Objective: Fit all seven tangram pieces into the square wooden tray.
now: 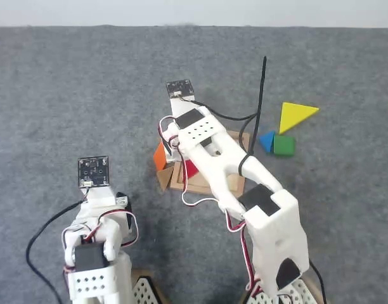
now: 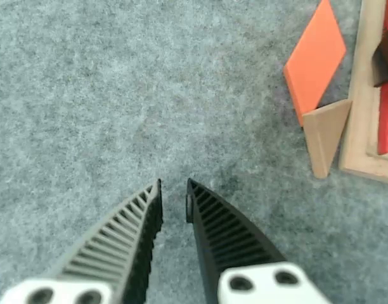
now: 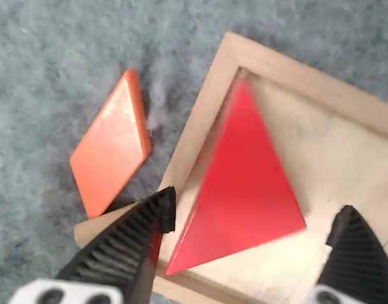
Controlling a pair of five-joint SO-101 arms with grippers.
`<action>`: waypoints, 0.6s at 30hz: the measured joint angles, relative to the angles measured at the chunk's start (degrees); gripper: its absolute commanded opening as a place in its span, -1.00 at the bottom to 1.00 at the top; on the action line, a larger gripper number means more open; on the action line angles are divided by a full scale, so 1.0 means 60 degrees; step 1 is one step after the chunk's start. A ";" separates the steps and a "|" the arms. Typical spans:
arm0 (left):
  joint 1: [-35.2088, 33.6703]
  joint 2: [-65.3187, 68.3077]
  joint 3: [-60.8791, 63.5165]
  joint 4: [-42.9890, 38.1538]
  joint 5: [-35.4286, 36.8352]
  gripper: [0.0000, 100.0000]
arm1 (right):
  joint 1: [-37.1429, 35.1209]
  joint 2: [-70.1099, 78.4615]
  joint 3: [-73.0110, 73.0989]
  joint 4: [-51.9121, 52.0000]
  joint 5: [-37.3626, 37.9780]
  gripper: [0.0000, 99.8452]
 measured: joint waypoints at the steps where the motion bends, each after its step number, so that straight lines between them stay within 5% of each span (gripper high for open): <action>1: 0.0000 0.0000 0.0000 0.0000 0.0000 -0.89 | 0.0000 0.0000 0.0000 0.0000 0.0000 -0.27; 8: 0.0000 0.0000 0.0000 0.0000 0.0000 -0.89 | 0.0190 -0.0220 0.0000 0.0176 0.0396 -0.29; 15: 0.0000 0.0000 0.0000 0.0000 0.0000 -0.89 | 0.2110 -0.2579 0.1832 -0.0440 0.1158 -0.88; 18: 0.0000 0.0000 0.0000 0.0000 0.0000 -0.89 | 0.2476 -0.3253 0.3692 -0.1832 0.1934 -0.94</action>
